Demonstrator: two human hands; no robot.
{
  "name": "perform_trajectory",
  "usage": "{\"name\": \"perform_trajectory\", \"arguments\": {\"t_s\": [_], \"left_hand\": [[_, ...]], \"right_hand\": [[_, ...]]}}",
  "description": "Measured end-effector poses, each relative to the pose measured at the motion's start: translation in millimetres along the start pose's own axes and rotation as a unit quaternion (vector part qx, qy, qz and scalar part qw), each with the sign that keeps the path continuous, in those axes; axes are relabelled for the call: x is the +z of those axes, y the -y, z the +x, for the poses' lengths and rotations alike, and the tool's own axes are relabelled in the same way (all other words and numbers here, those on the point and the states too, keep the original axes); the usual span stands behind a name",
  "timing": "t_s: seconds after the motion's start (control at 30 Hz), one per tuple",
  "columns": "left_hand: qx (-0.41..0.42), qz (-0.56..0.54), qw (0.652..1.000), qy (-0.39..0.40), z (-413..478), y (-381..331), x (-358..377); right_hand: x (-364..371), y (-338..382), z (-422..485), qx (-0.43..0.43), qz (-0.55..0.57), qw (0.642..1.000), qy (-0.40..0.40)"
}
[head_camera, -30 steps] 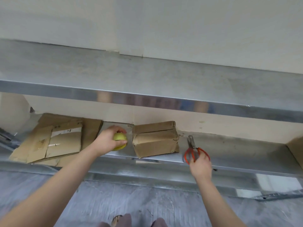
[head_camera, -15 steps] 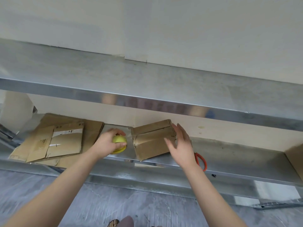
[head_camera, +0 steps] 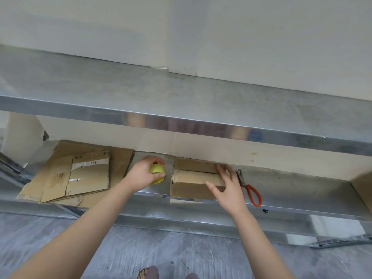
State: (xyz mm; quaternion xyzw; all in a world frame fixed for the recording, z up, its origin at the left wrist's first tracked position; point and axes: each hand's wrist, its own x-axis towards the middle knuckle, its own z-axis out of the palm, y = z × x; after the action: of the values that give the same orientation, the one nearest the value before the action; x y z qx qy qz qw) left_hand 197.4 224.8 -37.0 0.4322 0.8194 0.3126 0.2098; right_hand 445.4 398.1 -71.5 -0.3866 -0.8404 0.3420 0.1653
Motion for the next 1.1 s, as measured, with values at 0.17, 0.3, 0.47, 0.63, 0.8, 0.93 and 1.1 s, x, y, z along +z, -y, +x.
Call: {"name": "perform_trajectory", "arguments": {"t_s": [0.17, 0.3, 0.47, 0.63, 0.8, 0.93, 1.1], "left_hand": [[0.021, 0.012, 0.999, 0.022, 8.2, -1.1, -5.6], [0.023, 0.014, 0.999, 0.027, 12.9, 2.5, -12.1], [0.023, 0.074, 0.997, 0.028, 18.8, 11.9, -17.5], [-0.039, 0.03, 0.999, 0.019, 15.4, 48.3, -59.0], [0.025, 0.01, 0.999, 0.027, 4.4, 43.3, -50.6], [0.028, -0.029, 0.999, 0.032, 4.3, 33.8, -46.9], [0.036, -0.057, 0.996, 0.058, 2.0, 23.3, -51.3]], "right_hand": [[-0.6, -4.2, -14.2, 0.011, 0.011, 1.0, -0.014], [1.2, 2.0, -7.1, 0.035, 0.013, 0.999, -0.004], [3.2, 3.9, -2.6, 0.058, 0.015, 0.998, -0.01], [1.2, 3.5, 1.9, 0.068, 0.007, 0.998, -0.006], [4.8, 13.0, -1.4, 0.062, -0.005, 0.998, 0.009], [1.2, 25.5, -7.3, 0.036, -0.069, 0.997, -0.024], [-0.2, 49.4, -20.4, -0.058, -0.18, 0.977, -0.096]]}}
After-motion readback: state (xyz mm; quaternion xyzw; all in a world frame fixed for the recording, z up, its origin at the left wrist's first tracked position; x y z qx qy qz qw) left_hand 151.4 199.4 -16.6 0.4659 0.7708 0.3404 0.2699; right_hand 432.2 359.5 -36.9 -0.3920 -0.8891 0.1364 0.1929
